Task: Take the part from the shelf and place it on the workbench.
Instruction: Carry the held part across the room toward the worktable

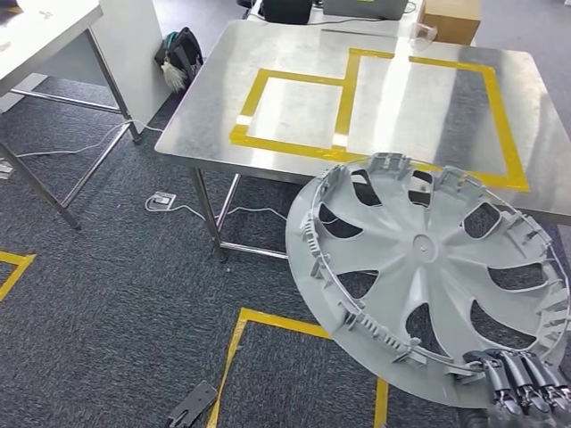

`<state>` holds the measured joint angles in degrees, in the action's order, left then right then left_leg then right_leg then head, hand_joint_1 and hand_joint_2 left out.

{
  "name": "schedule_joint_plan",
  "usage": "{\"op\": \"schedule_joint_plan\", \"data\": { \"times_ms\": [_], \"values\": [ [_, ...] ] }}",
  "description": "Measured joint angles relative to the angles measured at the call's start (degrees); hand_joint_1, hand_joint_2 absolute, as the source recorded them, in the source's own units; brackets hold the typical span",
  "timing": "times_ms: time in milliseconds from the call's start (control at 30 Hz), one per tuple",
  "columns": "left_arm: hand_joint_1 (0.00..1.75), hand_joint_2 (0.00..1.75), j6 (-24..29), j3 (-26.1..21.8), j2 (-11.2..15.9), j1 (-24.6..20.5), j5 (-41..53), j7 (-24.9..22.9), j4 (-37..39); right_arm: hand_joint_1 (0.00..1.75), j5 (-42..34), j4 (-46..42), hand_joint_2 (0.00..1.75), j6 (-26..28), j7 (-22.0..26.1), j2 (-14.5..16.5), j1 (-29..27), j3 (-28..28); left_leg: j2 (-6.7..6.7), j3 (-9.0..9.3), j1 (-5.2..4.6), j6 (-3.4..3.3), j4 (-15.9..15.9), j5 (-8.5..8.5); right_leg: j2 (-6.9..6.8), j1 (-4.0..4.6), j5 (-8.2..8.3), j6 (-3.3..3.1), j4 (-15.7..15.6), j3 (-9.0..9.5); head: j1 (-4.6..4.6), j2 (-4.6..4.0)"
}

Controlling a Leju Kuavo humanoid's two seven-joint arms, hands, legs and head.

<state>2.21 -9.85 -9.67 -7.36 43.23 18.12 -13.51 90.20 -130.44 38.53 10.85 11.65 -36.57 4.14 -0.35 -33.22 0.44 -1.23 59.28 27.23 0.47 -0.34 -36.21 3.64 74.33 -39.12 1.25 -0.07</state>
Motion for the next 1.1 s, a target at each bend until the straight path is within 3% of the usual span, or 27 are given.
{"op": "schedule_joint_plan", "data": {
  "times_ms": [67, 133, 300, 367, 433, 467, 500, 533, 600, 667, 767, 833, 933, 1000, 1033, 1067, 1100],
  "values": [
    [0.0, 1.75, 0.0, -0.01, -0.02, 0.07, 0.01, 0.0, 0.0, 1.75, 0.0, 0.15, 1.75, 0.0, 0.09, -0.04, -0.16, -0.01, -0.04, 1.23, 0.01, 0.25, -0.01, 0.92, -0.11, -0.05, 4.98, -0.14, -6.44, 1.47, 0.02, 0.0],
    [0.0, 1.75, 0.0, -0.02, 0.0, 0.03, 0.01, 0.0, 0.0, 1.75, 0.0, 0.3, 1.75, 0.0, 0.18, -0.08, -0.17, 0.0, -0.06, 2.21, -0.1, 0.8, -0.03, 1.79, -0.36, 0.05, 8.09, -0.62, -11.9, 3.09, -0.01, 0.0],
    [0.0, 1.75, 0.02, -0.03, 0.0, -0.14, 0.04, 0.0, -0.04, 1.75, 0.01, 0.5, 1.75, 0.0, 0.14, -0.15, -0.49, -0.01, -0.03, 2.99, -0.16, 2.46, 1.42, 2.56, -0.15, 0.08, 8.68, -2.64, -13.65, 5.24, -0.17, 0.0],
    [0.0, 1.75, 0.02, -0.03, -0.02, -0.3, 0.07, 0.0, -0.07, 1.75, -0.01, 0.5, 1.75, 0.0, 0.17, -0.16, -0.48, -0.01, 0.0, 0.11, -0.13, 2.87, 6.51, 4.61, -0.08, -0.03, 8.34, -3.21, -13.86, 6.13, -0.36, 0.0],
    [0.0, 1.75, 0.02, -0.03, -0.02, -0.28, 0.07, 0.0, -0.06, 1.75, -0.01, 0.53, 1.75, 0.0, 0.27, -0.17, -0.48, -0.01, 0.01, -4.62, -0.13, 3.06, 13.23, 7.29, 0.1, 0.02, 7.75, -3.5, -13.89, 6.64, -0.46, 0.0],
    [0.0, 1.75, 0.02, -0.03, -0.01, -0.2, 0.07, 0.0, -0.05, 1.75, 0.0, 0.57, 1.75, 0.0, 0.31, -0.17, -0.52, -0.01, 0.0, -6.4, -0.16, 3.01, 15.05, 7.73, 0.23, 0.05, 7.36, -3.53, -13.89, 7.01, -0.51, 0.0],
    [0.0, 1.75, 0.02, -0.03, 0.0, -0.13, 0.07, 0.0, -0.04, 1.75, 0.0, 0.64, 1.75, 0.0, 0.32, -0.17, -0.56, -0.01, 0.0, -7.29, -0.21, 2.86, 14.98, 6.98, 0.33, 0.08, 6.94, -3.53, -13.89, 7.51, -0.5, 0.0],
    [0.0, 1.75, 0.02, -0.03, 0.02, -0.1, 0.07, 0.0, -0.05, 1.75, 0.0, 0.71, 1.75, 0.0, 0.32, -0.16, -0.58, -0.01, 0.0, -7.26, -0.31, 2.62, 13.13, 5.16, 0.4, 0.11, 6.49, -3.48, -13.9, 8.1, -0.51, 0.0],
    [0.0, 1.75, 0.02, -0.04, 0.08, -0.05, 0.07, 0.0, -0.05, 1.75, -0.01, 0.81, 1.75, 0.0, 0.32, -0.16, -0.55, -0.02, 0.03, -5.6, -0.74, 1.84, 6.1, -0.16, 0.45, 0.16, 5.41, -3.16, -13.91, 9.21, -0.49, 0.0],
    [0.0, 1.75, 0.02, -0.04, 0.12, 0.01, 0.07, -0.07, -0.05, 1.75, -0.01, 0.89, 1.75, 0.0, 0.32, -0.18, -0.49, -0.03, 0.04, -4.31, -1.16, 1.31, 1.34, -1.99, 0.56, 0.23, 4.41, -2.58, -14.16, 9.81, -0.49, 0.0],
    [0.0, 1.75, 0.02, -0.07, 0.07, 0.02, 0.09, -0.15, -0.07, 1.75, 0.0, 1.01, 1.75, 0.0, 0.32, -0.25, -0.57, -0.05, -0.01, -3.08, -1.05, 0.59, -0.08, -1.82, 0.54, 0.36, 3.98, -1.5, -14.27, 11.01, -0.44, 0.0],
    [0.0, 1.75, 0.02, -0.09, 0.04, -0.1, 0.09, -0.15, -0.07, 1.75, 0.0, 1.05, 1.75, 0.0, 0.32, -0.3, -0.57, -0.04, -0.04, -1.84, -0.78, -0.01, -0.45, -1.81, 0.23, 0.37, 3.08, -0.93, -12.21, 10.68, -0.1, 0.0],
    [0.0, 1.75, 0.08, -0.11, 0.0, -0.16, 0.09, -0.15, -0.07, 1.75, 0.0, 1.2, 1.75, 0.0, 0.26, -0.32, -0.6, -0.03, -0.05, -0.51, -0.68, -0.32, -0.52, -0.81, 0.0, 0.24, -0.18, -0.4, -2.99, 4.57, 0.18, 0.0],
    [0.0, 1.75, 0.15, -0.17, 0.01, 0.01, 0.09, -0.15, -0.07, 1.75, 0.0, 1.4, 1.75, 0.0, 0.11, -0.36, -0.88, -0.06, -0.12, 0.75, -0.61, -0.26, -0.52, 0.29, -0.01, 0.14, -1.69, -0.13, -0.21, 1.03, 0.19, 0.0],
    [0.0, 1.75, 0.17, -0.22, 0.01, 0.09, 0.09, -0.15, -0.07, 1.75, 0.0, 1.53, 1.75, 0.0, 0.02, -0.39, -1.12, -0.1, -0.19, 1.59, -0.55, -0.17, -0.52, 0.93, -0.01, 0.04, -0.99, 0.02, -1.41, 0.47, 0.19, 0.0],
    [0.0, 1.75, 0.17, -0.27, 0.01, 0.13, 0.09, -0.15, -0.07, 1.75, 0.0, 1.63, 1.75, 0.0, -0.07, -0.42, -1.39, -0.15, -0.26, 2.53, -0.47, -0.01, -0.52, 1.61, -0.04, -0.11, 1.26, 0.23, -4.28, 0.69, 0.2, 0.0],
    [0.0, 1.75, 0.18, -0.34, 0.02, 0.16, 0.09, -0.15, -0.07, 1.75, -0.01, 1.72, 1.75, 0.0, -0.15, -0.45, -1.64, -0.22, -0.31, 3.44, -0.44, 0.25, -0.52, 2.32, -0.2, -0.23, 4.65, 0.42, -7.42, 1.15, 0.21, 0.0]
  ]
}}
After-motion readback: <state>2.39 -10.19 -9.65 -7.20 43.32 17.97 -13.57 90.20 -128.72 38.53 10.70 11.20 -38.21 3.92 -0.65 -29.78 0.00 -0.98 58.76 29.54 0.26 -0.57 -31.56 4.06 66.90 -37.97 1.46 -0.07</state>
